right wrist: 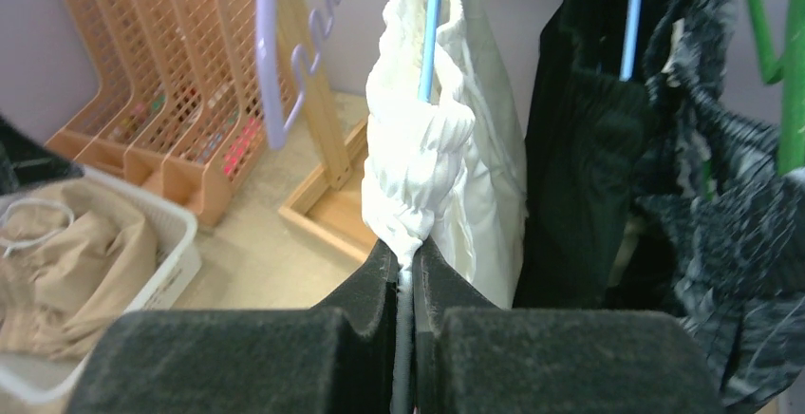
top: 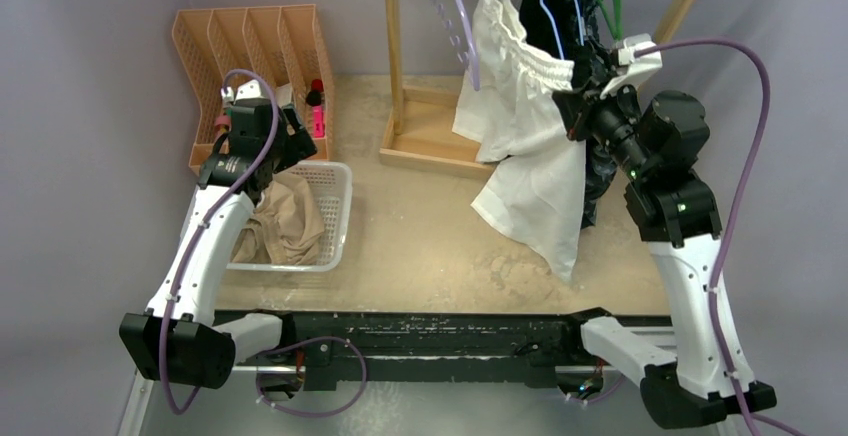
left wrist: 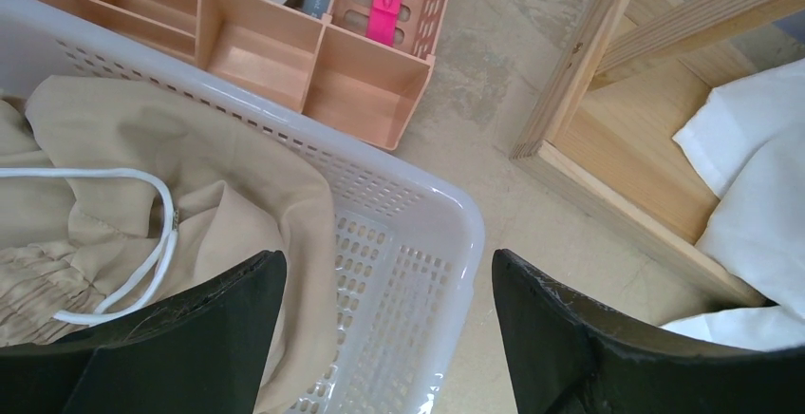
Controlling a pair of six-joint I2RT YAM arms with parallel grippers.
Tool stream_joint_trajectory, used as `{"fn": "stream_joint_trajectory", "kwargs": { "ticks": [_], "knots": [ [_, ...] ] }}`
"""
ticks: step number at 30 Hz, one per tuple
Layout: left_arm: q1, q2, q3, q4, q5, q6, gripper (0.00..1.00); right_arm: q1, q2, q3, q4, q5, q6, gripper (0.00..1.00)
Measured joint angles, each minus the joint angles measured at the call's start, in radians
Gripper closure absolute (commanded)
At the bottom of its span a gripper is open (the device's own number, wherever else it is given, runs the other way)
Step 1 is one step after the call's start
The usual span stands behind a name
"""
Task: Remove the shorts from the hanger
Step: Pick up the hanger from the clothes rod.
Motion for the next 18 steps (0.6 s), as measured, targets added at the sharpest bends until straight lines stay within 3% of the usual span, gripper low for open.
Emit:
{"fn": "stream_joint_trajectory", "kwargs": {
  "ticks": [18],
  "knots": [
    [0.000, 0.000, 0.000, 0.000, 0.054, -0.002, 0.21, 0.000, -0.325, -0.386, -0.185, -0.170, 0.129, 1.00]
  ]
}}
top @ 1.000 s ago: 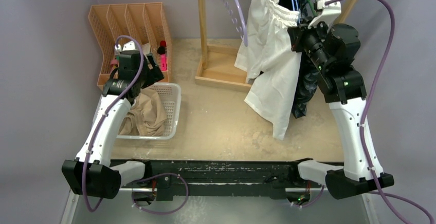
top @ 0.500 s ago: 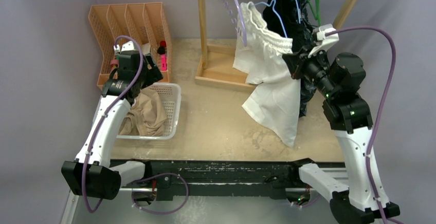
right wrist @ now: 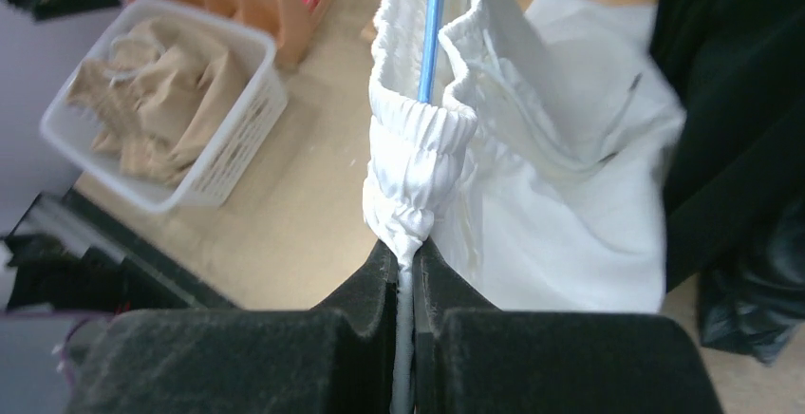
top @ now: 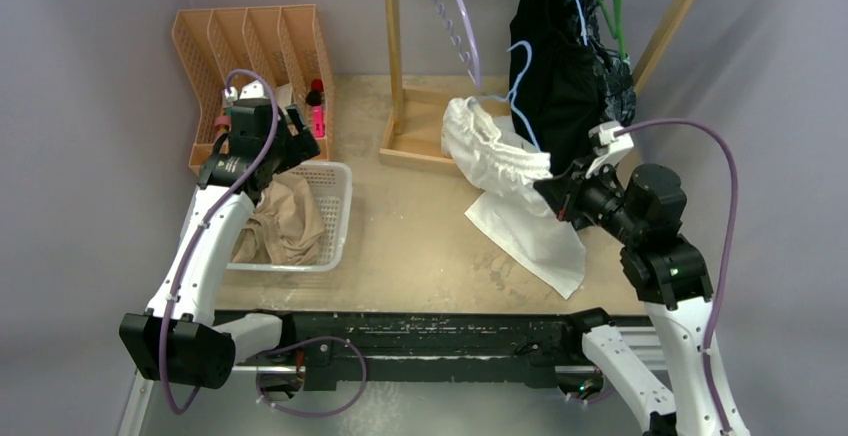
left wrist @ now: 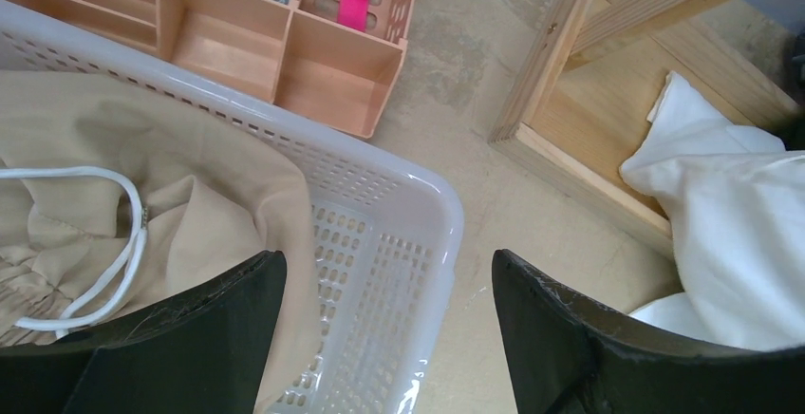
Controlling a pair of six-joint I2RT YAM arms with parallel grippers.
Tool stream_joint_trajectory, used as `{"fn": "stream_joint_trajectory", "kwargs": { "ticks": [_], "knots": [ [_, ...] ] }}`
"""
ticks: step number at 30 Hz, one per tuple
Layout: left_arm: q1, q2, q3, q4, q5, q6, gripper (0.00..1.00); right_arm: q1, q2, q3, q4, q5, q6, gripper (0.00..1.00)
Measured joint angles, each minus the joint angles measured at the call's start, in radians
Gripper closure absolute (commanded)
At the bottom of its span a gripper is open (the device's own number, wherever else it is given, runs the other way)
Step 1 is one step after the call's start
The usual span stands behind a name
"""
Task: Remove the shorts from the hanger
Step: Pick up the hanger from the clothes rod.
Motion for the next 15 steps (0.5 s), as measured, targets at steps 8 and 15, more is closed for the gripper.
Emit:
{"fn": "stream_joint_trajectory", "kwargs": {
  "ticks": [8, 15],
  "knots": [
    [0.000, 0.000, -0.016, 0.031, 0.093, -0.018, 0.20, 0.000, -0.105, -0.165, -0.008, -0.243, 0.043, 1.00],
    [0.000, 0.000, -0.051, 0.100, 0.226, -0.054, 0.20, -0.001, -0.183, -0.207, -0.001, -0.443, 0.026, 1.00]
  ]
}}
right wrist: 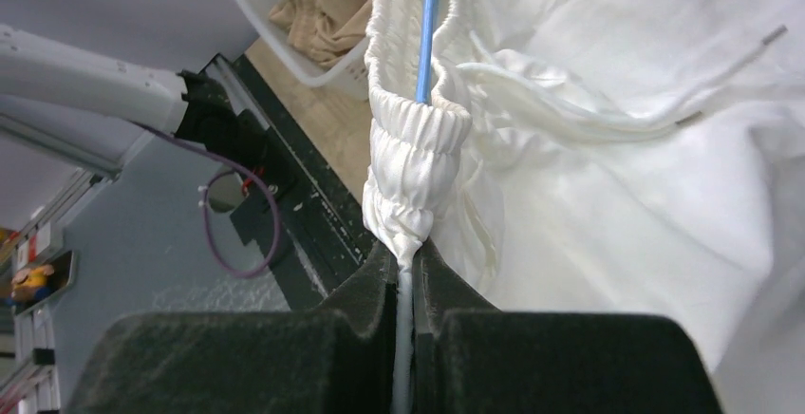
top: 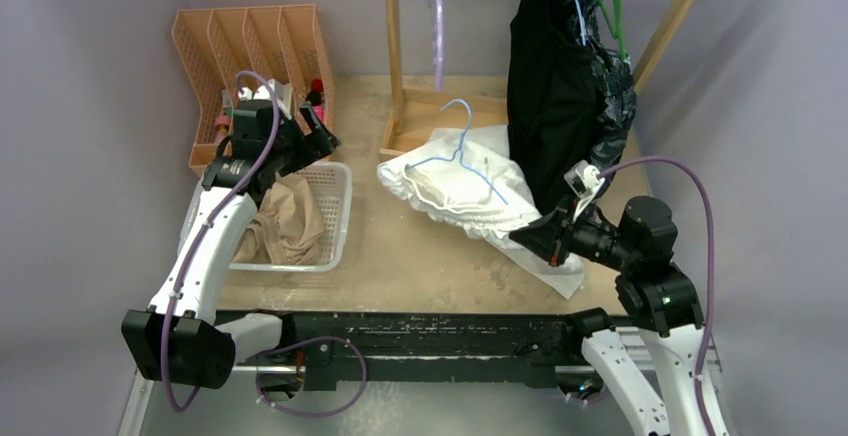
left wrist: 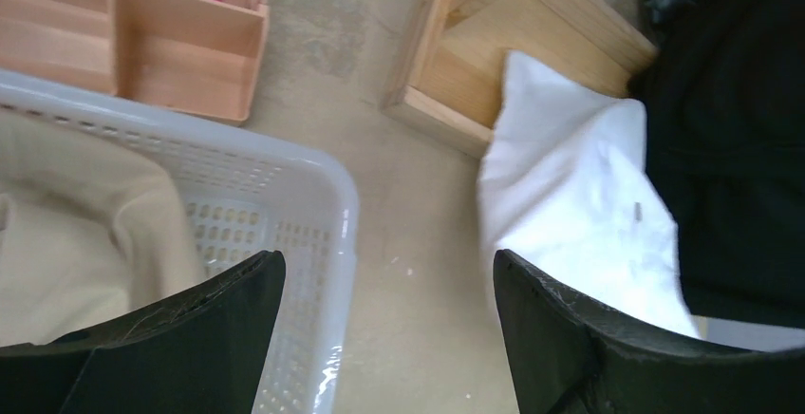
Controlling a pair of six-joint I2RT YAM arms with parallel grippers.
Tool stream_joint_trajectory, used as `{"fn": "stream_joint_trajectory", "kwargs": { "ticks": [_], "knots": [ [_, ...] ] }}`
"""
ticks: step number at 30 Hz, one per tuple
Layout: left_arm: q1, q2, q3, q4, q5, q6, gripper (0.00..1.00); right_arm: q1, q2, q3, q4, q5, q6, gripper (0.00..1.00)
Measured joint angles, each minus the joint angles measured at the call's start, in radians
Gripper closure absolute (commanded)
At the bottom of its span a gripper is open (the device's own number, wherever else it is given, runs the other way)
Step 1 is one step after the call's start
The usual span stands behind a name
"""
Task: Remove the shorts from the hanger
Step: Pick up the hanger from the clothes rod.
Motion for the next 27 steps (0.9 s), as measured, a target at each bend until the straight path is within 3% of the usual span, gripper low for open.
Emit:
{"fn": "stream_joint_trajectory", "kwargs": {
  "ticks": [13, 21, 27],
  "knots": [
    [-0.019, -0.003, -0.018, 0.116, 0.266, -0.004, 0.18, 0.000, 0.039, -0.105, 0.006, -0.147, -0.057, 1.00],
    [-0.228, 0.002, -0.019, 0.171, 0.264, -0.004, 0.18, 0.000, 0.157, -0.105, 0.087, -0.142, -0.031, 1.00],
    [-0.326, -0.002, -0.014, 0.223, 0.243, 0.014, 0.18, 0.000, 0.206, -0.106, 0.189, -0.158, 0.003, 1.00]
  ]
}}
